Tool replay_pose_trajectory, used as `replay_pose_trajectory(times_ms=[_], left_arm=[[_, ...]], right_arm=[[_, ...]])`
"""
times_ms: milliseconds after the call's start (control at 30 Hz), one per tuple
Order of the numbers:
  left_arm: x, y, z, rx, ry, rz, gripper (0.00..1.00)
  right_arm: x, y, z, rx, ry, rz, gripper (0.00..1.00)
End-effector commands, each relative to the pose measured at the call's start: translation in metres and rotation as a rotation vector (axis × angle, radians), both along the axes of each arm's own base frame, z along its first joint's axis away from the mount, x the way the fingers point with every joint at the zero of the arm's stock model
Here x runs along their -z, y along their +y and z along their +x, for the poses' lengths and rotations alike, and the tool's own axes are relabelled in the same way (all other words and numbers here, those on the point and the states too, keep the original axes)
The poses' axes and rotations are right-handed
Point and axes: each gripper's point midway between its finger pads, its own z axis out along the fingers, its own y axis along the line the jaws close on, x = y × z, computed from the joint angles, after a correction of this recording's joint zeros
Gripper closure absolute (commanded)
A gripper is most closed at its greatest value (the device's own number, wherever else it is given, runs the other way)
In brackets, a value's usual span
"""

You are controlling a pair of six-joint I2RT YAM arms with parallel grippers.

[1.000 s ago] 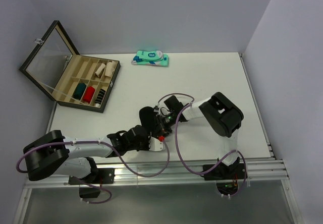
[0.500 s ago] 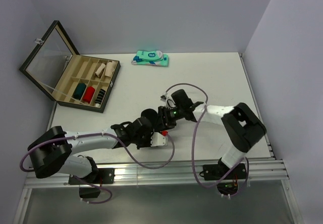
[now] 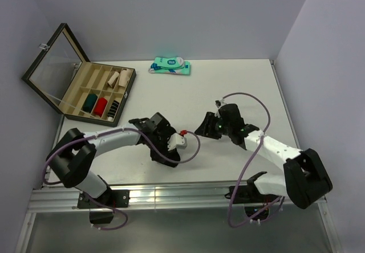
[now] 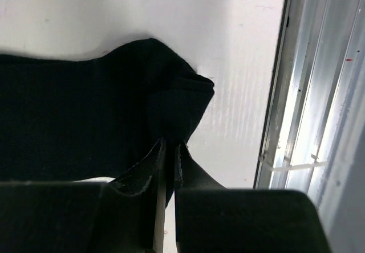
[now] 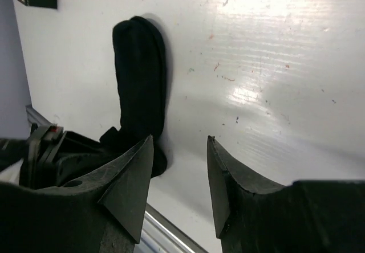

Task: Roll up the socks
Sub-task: Roll the sock at the center of the board.

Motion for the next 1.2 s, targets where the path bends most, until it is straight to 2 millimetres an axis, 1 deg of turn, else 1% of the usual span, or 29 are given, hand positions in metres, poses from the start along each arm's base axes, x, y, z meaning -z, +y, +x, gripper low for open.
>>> replay_pose_trajectory(times_ms=[0,33,67,100,133,167,200,233,267,300,333,367,400,433,467,533,567,600,667,733,767,800,833,867,900,933,967,1033,1167], left_arm=[[-0.005,0.005,-0.01,0.013,0.166,0.008,1.0],[-0.007,0.003,-0.004,0.003,0.184,-0.002,1.0],[0.001,0.009,-0.01,-0.004,0.247,0.041,1.0],[0.004,0.01,-0.01,0.001,0.272,0.051,1.0],[0.001,0.007,-0.007,-0.005,0.303,0.04,1.0],[0.01,0.009,-0.009,-0.009,0.354,0.063,1.0],[0.012,0.013,-0.01,-0.009,0.386,0.079,1.0],[0.01,0.012,-0.004,-0.018,0.401,0.069,1.0],[0.015,0.012,-0.007,-0.019,0.449,0.071,1.0],[0.015,0.013,-0.006,-0.015,0.469,0.067,1.0],[0.012,0.014,0.0,-0.031,0.488,0.065,1.0],[0.015,0.015,-0.001,-0.039,0.529,0.068,1.0],[0.015,0.017,0.002,-0.044,0.545,0.065,1.0],[0.016,0.018,0.002,-0.052,0.589,0.087,1.0],[0.016,0.018,0.001,-0.054,0.62,0.083,1.0],[0.019,0.02,0.002,-0.067,0.673,0.094,1.0],[0.02,0.02,0.003,-0.073,0.688,0.097,1.0],[0.022,0.021,0.005,-0.085,0.698,0.101,1.0],[0.028,0.022,0.007,-0.103,0.703,0.117,1.0],[0.03,0.023,0.008,-0.123,0.713,0.125,1.0],[0.033,0.023,0.01,-0.129,0.713,0.13,1.0],[0.035,0.025,0.01,-0.152,0.719,0.151,1.0],[0.038,0.027,0.01,-0.156,0.719,0.162,1.0],[0.04,0.028,0.011,-0.162,0.719,0.172,1.0],[0.042,0.028,0.013,-0.174,0.707,0.178,1.0],[0.045,0.031,0.013,-0.183,0.7,0.197,1.0],[0.046,0.032,0.013,-0.188,0.699,0.203,1.0],[0.046,0.034,0.013,-0.194,0.698,0.209,1.0],[0.045,0.034,0.015,-0.208,0.702,0.207,1.0]], right_arm=[[-0.01,-0.013,0.008,0.068,-0.099,-0.015,0.5],[-0.017,-0.015,0.006,0.069,-0.129,-0.006,0.5],[-0.018,-0.015,0.002,0.062,-0.142,-0.009,0.5],[-0.022,-0.021,0.003,0.076,-0.188,-0.025,0.51],[-0.024,-0.023,0.003,0.086,-0.211,-0.036,0.51],[-0.026,-0.026,0.001,0.091,-0.239,-0.047,0.51],[-0.029,-0.023,-0.008,0.065,-0.279,-0.046,0.51],[-0.03,-0.025,-0.01,0.078,-0.304,-0.06,0.51],[-0.032,-0.024,-0.014,0.073,-0.33,-0.064,0.51],[-0.036,-0.017,-0.025,0.03,-0.368,-0.058,0.5],[-0.038,-0.018,-0.026,0.039,-0.396,-0.072,0.5],[-0.04,-0.015,-0.031,0.017,-0.423,-0.077,0.5],[-0.043,-0.007,-0.043,-0.028,-0.45,-0.067,0.5],[-0.043,-0.007,-0.044,-0.021,-0.471,-0.083,0.5],[-0.049,-0.001,-0.046,-0.038,-0.512,-0.067,0.51],[-0.048,0.011,-0.058,-0.091,-0.533,-0.065,0.51],[-0.05,0.016,-0.059,-0.108,-0.558,-0.066,0.51],[-0.044,0.02,-0.06,-0.123,-0.553,-0.088,0.51],[-0.039,0.034,-0.068,-0.173,-0.561,-0.111,0.51],[-0.031,0.046,-0.066,-0.21,-0.572,-0.184,0.51],[-0.038,0.062,-0.074,-0.262,-0.603,-0.188,0.51],[-0.021,0.068,-0.075,-0.286,-0.587,-0.254,0.51],[-0.018,0.075,-0.077,-0.311,-0.591,-0.276,0.51],[-0.026,0.088,-0.079,-0.336,-0.618,-0.282,0.51],[-0.021,0.093,-0.079,-0.352,-0.622,-0.31,0.51],[-0.01,0.099,-0.08,-0.378,-0.614,-0.345,0.51],[-0.014,0.11,-0.082,-0.403,-0.634,-0.342,0.51],[-0.014,0.119,-0.083,-0.422,-0.649,-0.352,0.5],[-0.007,0.14,-0.088,-0.5,-0.674,-0.38,0.48]])
